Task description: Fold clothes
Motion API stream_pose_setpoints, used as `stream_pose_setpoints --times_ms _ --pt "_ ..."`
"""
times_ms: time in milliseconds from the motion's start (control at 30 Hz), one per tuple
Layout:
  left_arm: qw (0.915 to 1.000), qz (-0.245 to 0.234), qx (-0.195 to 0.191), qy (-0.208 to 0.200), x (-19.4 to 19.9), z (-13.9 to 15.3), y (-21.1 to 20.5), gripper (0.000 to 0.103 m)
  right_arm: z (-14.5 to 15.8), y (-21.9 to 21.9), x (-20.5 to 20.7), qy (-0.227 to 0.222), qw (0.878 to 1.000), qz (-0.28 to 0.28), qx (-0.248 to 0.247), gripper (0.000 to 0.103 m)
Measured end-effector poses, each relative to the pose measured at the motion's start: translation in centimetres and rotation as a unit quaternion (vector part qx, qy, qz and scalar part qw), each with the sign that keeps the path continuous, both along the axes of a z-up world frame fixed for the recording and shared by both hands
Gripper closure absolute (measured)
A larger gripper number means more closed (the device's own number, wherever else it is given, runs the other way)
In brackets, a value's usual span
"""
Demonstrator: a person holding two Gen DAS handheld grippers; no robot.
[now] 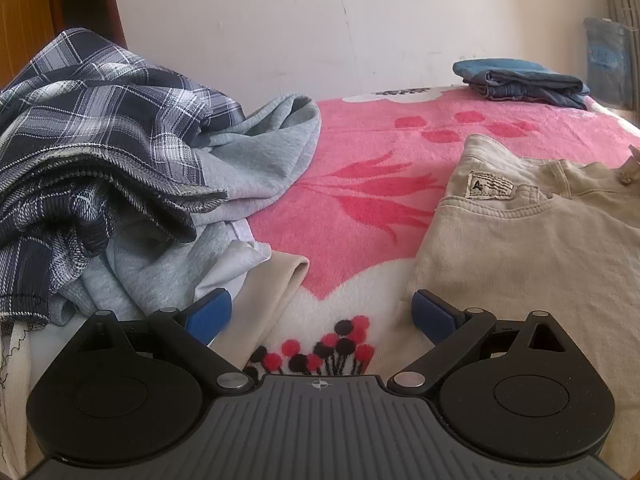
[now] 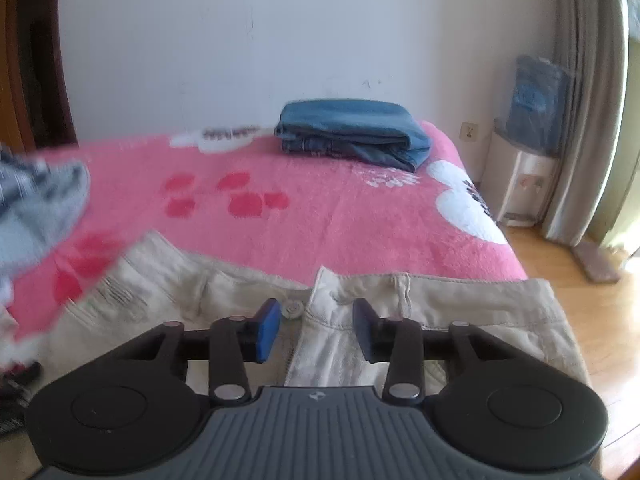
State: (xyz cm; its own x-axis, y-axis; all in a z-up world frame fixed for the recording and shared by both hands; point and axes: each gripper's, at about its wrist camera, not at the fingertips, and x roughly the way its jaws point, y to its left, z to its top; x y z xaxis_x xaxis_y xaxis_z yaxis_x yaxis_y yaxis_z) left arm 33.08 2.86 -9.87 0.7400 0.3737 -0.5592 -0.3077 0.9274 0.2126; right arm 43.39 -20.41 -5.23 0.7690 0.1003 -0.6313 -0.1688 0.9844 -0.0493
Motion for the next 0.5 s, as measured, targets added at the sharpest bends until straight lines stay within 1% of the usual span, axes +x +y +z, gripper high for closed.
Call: stream_pose_setpoints --times_ms 33,67,100,133,267,300,333,367,433,500 --pt "1.0 0.0 0.0 0.0 0.0 0.0 0.0 0.005 -0.3 0.3 0.2 0.0 1.0 -0.005 -0.02 0.068" --pt "1.0 0.001 -0.001 0.0 0.0 0.0 0.0 0.005 -0.5 0.3 0.3 -0.002 1.0 -0.011 -0.025 0.082" --pt "1.0 0.001 -0.001 0.0 0.0 0.0 0.0 0.005 -0.5 -0.1 0.2 -0.003 1.0 -0.014 -0.016 0.098" --pt "1.0 0.001 -0.002 0.0 0.0 0.0 0.0 0.005 -0.4 -0.5 0.0 -0.007 1.0 -0.019 -0.005 0.098" --pt "1.0 0.002 -0.003 0.0 0.1 0.0 0.0 0.005 0.4 -1.1 -2.0 -0.055 0.998 -0.023 0.02 0.098" --pt "1.0 0.003 -0.003 0.0 0.1 0.0 0.0 0.005 0.6 -1.0 -2.4 -0.065 0.997 -0.02 0.024 0.098" --pt "1.0 0.003 -0.003 0.0 0.1 0.0 0.1 0.005 0.6 -0.5 -2.4 -0.069 0.997 -0.009 0.017 0.098" --pt "1.0 0.003 -0.002 -0.001 0.1 0.0 0.1 0.005 0.3 0.1 -2.1 -0.067 0.998 0.002 0.006 0.098" --pt "1.0 0.002 -0.002 -0.001 0.1 0.0 0.1 0.005 -0.7 1.3 -0.7 -0.046 0.999 0.022 -0.018 0.097" --pt "1.0 0.001 -0.003 -0.001 0.1 0.0 0.2 0.005 -2.5 2.0 1.2 -0.009 0.999 0.035 -0.041 0.093"
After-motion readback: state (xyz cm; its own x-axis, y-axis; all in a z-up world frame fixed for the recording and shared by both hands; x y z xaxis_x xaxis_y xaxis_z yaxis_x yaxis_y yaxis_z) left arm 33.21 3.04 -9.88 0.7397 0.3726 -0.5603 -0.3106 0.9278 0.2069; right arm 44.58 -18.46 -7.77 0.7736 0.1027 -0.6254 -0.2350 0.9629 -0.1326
